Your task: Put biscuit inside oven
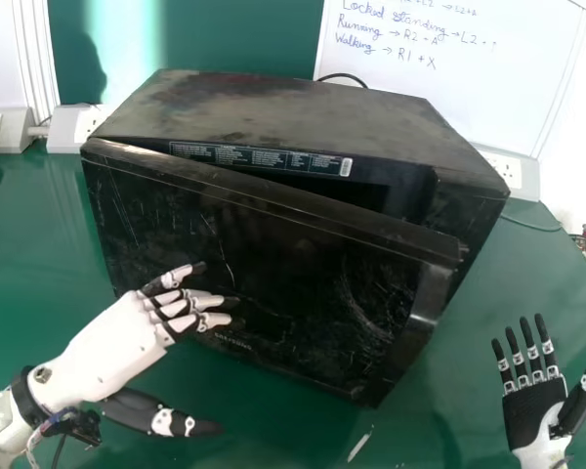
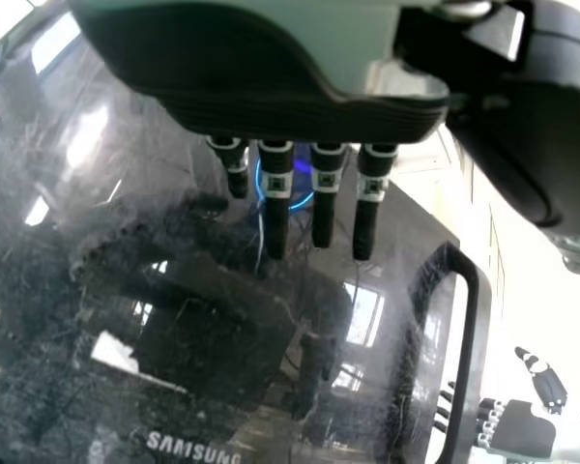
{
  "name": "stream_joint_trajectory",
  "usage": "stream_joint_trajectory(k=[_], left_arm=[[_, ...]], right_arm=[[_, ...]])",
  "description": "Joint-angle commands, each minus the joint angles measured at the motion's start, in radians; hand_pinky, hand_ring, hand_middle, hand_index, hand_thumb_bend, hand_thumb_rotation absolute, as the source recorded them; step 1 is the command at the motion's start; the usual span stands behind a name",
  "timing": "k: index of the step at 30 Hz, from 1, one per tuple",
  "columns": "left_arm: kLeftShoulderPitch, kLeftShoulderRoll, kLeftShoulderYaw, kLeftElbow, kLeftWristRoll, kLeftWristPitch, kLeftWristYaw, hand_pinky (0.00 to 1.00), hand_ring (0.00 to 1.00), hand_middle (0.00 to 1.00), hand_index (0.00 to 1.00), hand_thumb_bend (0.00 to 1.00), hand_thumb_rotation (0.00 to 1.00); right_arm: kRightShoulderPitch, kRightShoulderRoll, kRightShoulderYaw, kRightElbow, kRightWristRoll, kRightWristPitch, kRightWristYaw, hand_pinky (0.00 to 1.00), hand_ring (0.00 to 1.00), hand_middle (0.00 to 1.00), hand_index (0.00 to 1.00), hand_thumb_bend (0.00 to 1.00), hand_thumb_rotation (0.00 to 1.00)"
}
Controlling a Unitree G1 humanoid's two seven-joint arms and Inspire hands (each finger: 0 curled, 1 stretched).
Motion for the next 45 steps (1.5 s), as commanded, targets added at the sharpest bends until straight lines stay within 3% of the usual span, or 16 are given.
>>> stream_joint_trajectory(k=[1, 20, 33, 45], left_arm=[[-0.007, 0.023, -0.023, 0.011, -0.009, 0.015, 0.004, 0.65, 0.81, 0.90, 0.84, 1.00, 0.95], [-0.112, 0.112, -0.102, 0.083, 0.001, 0.086, 0.011, 0.68, 0.81, 0.88, 0.87, 1.00, 1.00], [-0.165, 0.119, -0.152, 0.115, 0.011, 0.151, 0.024, 0.68, 0.84, 0.90, 0.87, 1.00, 1.00], [-0.228, 0.125, -0.212, 0.143, -0.018, 0.217, -0.009, 0.78, 0.88, 0.93, 0.90, 0.98, 1.00]], right_arm=[[0.007, 0.005, -0.007, -0.005, 0.012, -0.003, 0.013, 1.00, 1.00, 0.97, 0.98, 0.92, 0.93], [0.009, 0.023, 0.004, -0.034, -0.010, -0.012, -0.021, 1.00, 0.99, 0.97, 0.98, 0.93, 0.95], [0.007, 0.024, 0.002, -0.021, -0.008, -0.009, -0.020, 1.00, 0.98, 0.96, 0.95, 0.94, 0.92], [0.008, 0.022, -0.001, -0.010, -0.002, -0.010, 0.006, 1.00, 0.99, 0.96, 0.94, 0.93, 0.92]])
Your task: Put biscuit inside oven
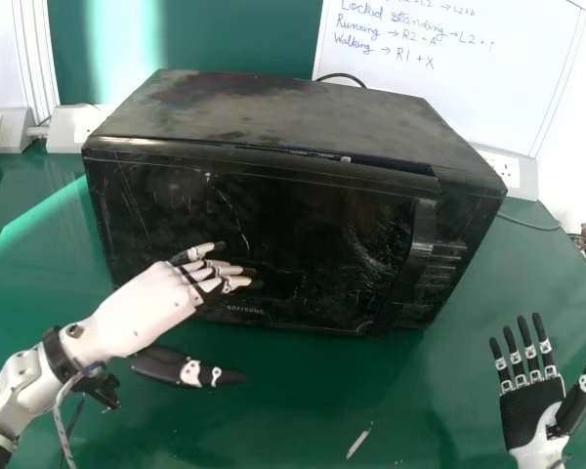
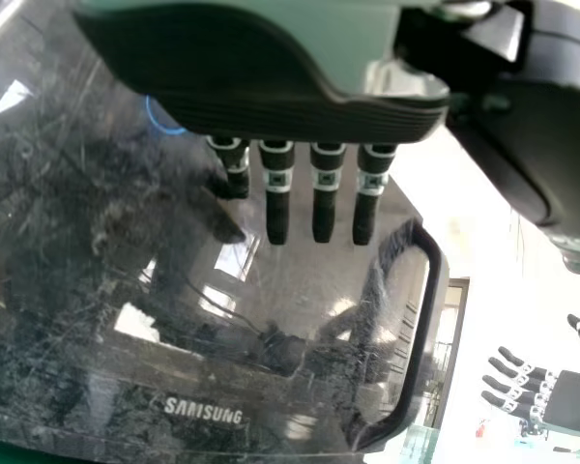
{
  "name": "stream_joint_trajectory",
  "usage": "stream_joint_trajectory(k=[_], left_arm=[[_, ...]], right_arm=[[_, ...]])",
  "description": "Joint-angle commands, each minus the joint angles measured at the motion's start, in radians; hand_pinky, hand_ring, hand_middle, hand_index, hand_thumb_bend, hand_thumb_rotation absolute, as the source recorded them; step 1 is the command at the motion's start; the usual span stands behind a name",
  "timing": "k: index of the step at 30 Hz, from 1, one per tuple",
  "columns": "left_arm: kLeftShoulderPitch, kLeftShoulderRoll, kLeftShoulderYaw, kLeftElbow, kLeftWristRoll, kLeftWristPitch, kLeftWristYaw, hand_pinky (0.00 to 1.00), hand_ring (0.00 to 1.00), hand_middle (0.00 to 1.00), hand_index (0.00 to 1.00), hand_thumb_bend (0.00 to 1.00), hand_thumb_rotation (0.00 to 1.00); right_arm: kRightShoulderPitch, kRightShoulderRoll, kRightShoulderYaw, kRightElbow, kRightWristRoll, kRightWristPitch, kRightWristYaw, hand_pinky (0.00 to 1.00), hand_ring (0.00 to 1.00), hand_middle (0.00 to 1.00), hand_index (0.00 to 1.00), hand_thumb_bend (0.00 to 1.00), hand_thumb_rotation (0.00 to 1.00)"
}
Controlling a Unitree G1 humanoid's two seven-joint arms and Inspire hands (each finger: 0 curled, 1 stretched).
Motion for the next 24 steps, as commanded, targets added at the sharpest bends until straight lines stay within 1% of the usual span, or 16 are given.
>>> stream_joint_trajectory(k=[1, 4, 8, 12, 19, 24], left_arm=[[-0.015, 0.015, -0.017, 0.005, -0.007, 0.024, -0.020, 0.79, 0.89, 0.93, 0.90, 0.99, 1.00], [-0.027, 0.017, -0.028, 0.006, -0.021, 0.048, -0.040, 0.80, 0.90, 0.94, 0.91, 1.00, 1.00], [-0.043, 0.015, -0.037, 0.024, -0.035, 0.060, -0.050, 0.81, 0.91, 0.94, 0.91, 0.99, 1.00], [-0.048, 0.014, -0.041, 0.031, -0.042, 0.096, -0.072, 0.79, 0.91, 0.95, 0.92, 1.00, 1.00], [-0.073, 0.019, -0.052, 0.055, -0.039, 0.114, -0.087, 0.81, 0.92, 0.96, 0.93, 0.99, 1.00], [-0.100, 0.015, -0.066, 0.062, -0.040, 0.132, -0.095, 0.80, 0.91, 0.96, 0.93, 0.99, 1.00]], right_arm=[[0.009, 0.000, -0.007, 0.012, 0.006, -0.007, 0.016, 1.00, 0.99, 0.96, 0.94, 0.93, 0.92], [0.008, 0.000, -0.008, 0.016, 0.010, -0.002, 0.016, 1.00, 0.99, 0.96, 0.94, 0.93, 0.91], [0.007, 0.004, -0.009, 0.019, 0.012, -0.004, 0.017, 1.00, 0.99, 0.96, 0.94, 0.91, 0.93], [0.009, 0.006, -0.008, 0.019, 0.009, -0.008, 0.019, 1.00, 0.98, 0.95, 0.94, 0.92, 0.92], [0.009, 0.006, -0.008, 0.028, 0.003, -0.014, 0.031, 1.00, 1.00, 0.96, 0.95, 0.91, 0.93], [0.013, 0.005, -0.007, 0.027, 0.005, -0.013, 0.033, 1.00, 1.00, 0.96, 0.95, 0.92, 0.93]])
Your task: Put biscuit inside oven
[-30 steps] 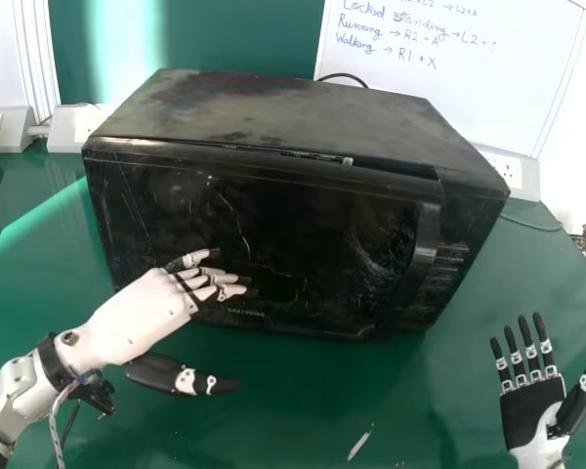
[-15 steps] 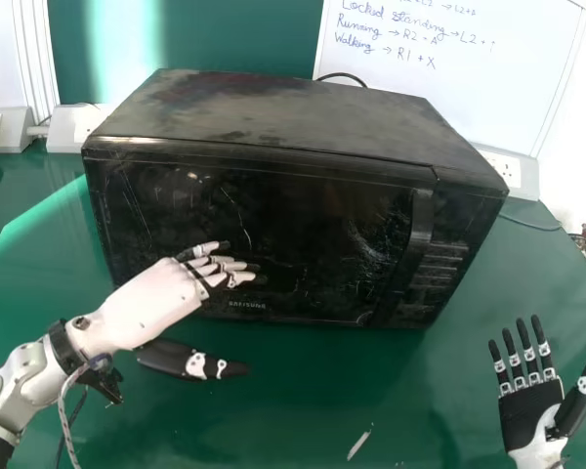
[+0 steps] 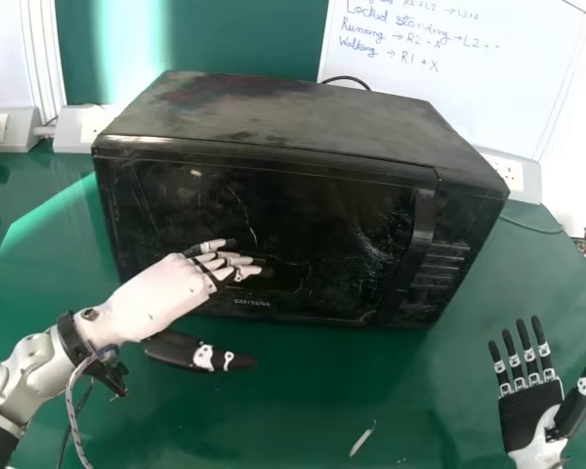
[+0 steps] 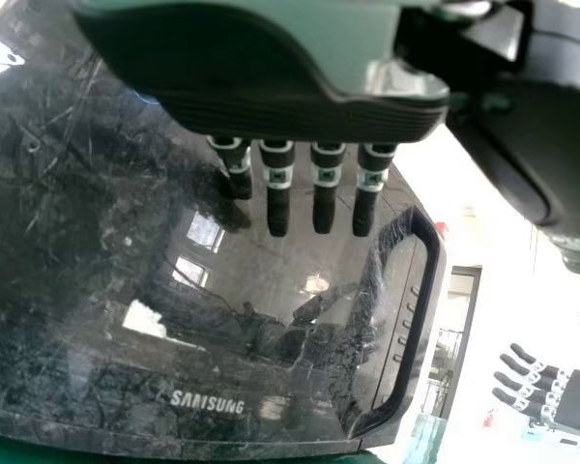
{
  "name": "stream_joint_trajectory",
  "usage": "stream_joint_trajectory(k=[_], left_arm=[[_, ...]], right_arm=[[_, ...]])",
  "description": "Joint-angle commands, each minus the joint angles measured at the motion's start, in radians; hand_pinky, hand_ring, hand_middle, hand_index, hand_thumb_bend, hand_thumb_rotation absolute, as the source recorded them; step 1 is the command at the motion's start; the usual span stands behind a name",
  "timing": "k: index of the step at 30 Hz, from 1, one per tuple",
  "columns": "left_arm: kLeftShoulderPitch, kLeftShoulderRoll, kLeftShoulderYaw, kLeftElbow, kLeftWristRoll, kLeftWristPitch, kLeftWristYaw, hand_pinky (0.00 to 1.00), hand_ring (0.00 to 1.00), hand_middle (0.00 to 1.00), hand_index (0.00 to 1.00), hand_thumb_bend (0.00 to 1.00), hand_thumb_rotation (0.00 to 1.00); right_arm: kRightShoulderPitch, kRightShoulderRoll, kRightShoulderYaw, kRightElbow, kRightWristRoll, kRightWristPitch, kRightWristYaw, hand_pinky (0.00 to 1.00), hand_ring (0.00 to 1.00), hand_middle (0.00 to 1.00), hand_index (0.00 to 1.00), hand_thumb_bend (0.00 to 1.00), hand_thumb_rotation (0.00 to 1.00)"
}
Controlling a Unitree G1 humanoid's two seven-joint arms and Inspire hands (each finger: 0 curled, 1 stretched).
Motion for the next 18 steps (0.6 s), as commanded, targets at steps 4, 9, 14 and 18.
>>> stream_joint_trajectory(k=[4, 9, 14, 18], left_arm=[[-0.014, 0.007, -0.017, 0.002, 0.006, 0.066, -0.030, 0.81, 0.92, 0.97, 0.95, 0.99, 1.00], [0.015, 0.009, -0.009, 0.014, -0.055, 0.002, -0.018, 0.82, 0.92, 0.96, 0.93, 0.99, 1.00], [0.109, -0.005, 0.020, -0.013, -0.156, -0.072, 0.011, 0.79, 0.89, 0.95, 0.93, 0.97, 1.00], [0.199, -0.021, 0.046, -0.055, -0.227, -0.125, 0.031, 0.79, 0.90, 0.94, 0.93, 0.95, 1.00]], right_arm=[[0.011, 0.002, -0.009, 0.009, 0.005, -0.008, 0.017, 1.00, 1.00, 0.97, 0.96, 0.91, 0.93], [0.013, 0.004, -0.007, 0.004, 0.000, -0.011, 0.016, 1.00, 1.00, 0.97, 0.96, 0.91, 0.92], [0.011, 0.006, -0.007, -0.003, 0.002, -0.005, -0.002, 1.00, 0.99, 0.95, 0.95, 0.92, 0.91], [0.006, 0.000, -0.008, 0.005, 0.001, -0.009, 0.006, 1.00, 0.99, 0.96, 0.96, 0.91, 0.92]])
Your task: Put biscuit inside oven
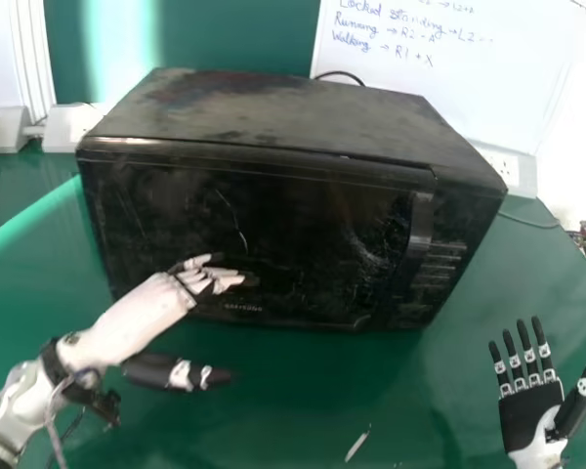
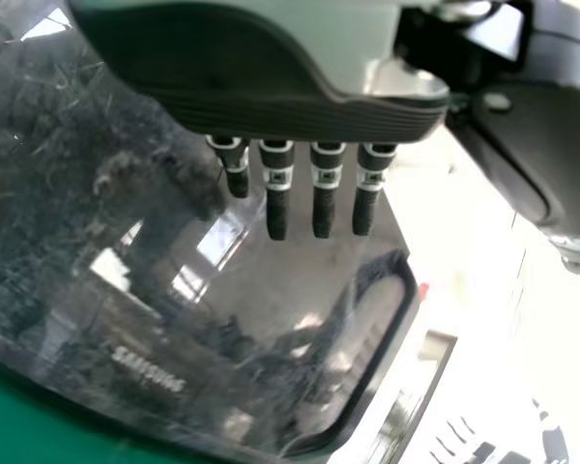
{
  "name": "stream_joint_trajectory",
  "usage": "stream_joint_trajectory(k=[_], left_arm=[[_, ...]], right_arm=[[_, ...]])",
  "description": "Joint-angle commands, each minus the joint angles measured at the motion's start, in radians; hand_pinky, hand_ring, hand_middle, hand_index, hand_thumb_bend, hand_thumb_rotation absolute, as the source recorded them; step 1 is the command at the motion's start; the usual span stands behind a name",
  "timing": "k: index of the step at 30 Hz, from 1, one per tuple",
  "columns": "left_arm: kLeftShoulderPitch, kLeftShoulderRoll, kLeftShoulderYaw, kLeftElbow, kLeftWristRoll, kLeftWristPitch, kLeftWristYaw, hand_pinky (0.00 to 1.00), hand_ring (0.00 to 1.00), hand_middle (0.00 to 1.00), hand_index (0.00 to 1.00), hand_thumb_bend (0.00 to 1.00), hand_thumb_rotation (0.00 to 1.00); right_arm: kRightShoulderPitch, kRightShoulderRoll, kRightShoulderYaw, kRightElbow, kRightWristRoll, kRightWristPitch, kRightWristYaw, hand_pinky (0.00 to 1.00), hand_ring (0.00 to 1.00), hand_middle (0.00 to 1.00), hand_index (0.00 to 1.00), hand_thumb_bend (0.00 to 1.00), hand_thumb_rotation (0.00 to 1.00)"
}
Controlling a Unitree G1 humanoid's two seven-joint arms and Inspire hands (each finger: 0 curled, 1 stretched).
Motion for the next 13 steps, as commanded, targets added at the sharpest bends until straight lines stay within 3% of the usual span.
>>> stream_joint_trajectory(k=[1, 5, 11, 13], left_arm=[[0.060, -0.010, 0.036, -0.034, -0.034, -0.038, 0.024, 0.78, 0.90, 0.94, 0.93, 0.93, 1.00], [0.130, -0.019, 0.061, -0.050, -0.077, -0.089, 0.032, 0.79, 0.89, 0.93, 0.93, 0.94, 1.00], [0.174, -0.023, 0.093, -0.023, -0.083, -0.175, 0.039, 0.82, 0.91, 0.95, 0.96, 0.99, 1.00], [0.191, -0.023, 0.079, -0.025, -0.134, -0.178, 0.020, 0.84, 0.92, 0.96, 0.96, 0.96, 1.00]], right_arm=[[0.005, -0.002, -0.007, 0.003, -0.001, -0.009, 0.008, 1.00, 0.99, 0.96, 0.96, 0.91, 0.93], [0.002, -0.006, -0.005, 0.000, -0.003, -0.005, 0.002, 1.00, 1.00, 0.97, 0.96, 0.93, 0.93], [-0.004, -0.005, -0.006, 0.008, 0.006, -0.003, 0.008, 1.00, 1.00, 0.98, 0.96, 0.93, 0.90], [-0.005, -0.006, -0.003, 0.012, -0.005, -0.013, 0.014, 1.00, 1.00, 0.98, 0.97, 0.93, 0.90]])
